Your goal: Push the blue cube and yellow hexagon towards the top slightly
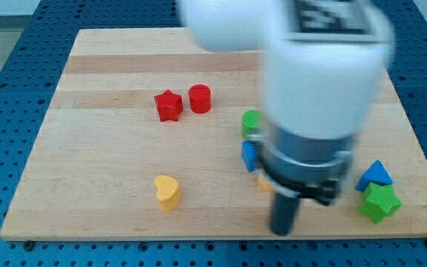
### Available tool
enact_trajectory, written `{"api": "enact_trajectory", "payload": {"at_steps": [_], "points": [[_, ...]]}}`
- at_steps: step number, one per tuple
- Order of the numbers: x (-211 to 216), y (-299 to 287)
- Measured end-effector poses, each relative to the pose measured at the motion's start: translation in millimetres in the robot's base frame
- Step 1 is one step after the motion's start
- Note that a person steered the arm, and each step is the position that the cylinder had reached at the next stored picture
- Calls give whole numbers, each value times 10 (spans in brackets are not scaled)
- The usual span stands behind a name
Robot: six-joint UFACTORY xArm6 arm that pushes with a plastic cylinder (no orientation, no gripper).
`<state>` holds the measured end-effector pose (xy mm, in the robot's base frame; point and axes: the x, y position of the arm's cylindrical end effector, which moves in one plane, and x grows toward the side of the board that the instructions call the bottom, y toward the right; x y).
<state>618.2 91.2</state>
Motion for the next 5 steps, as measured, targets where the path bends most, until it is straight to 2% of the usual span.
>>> {"api": "enact_trajectory", "payload": {"at_steps": [2, 4, 5], "points": [[-84, 343], [-540, -109], [-936, -324]]}}
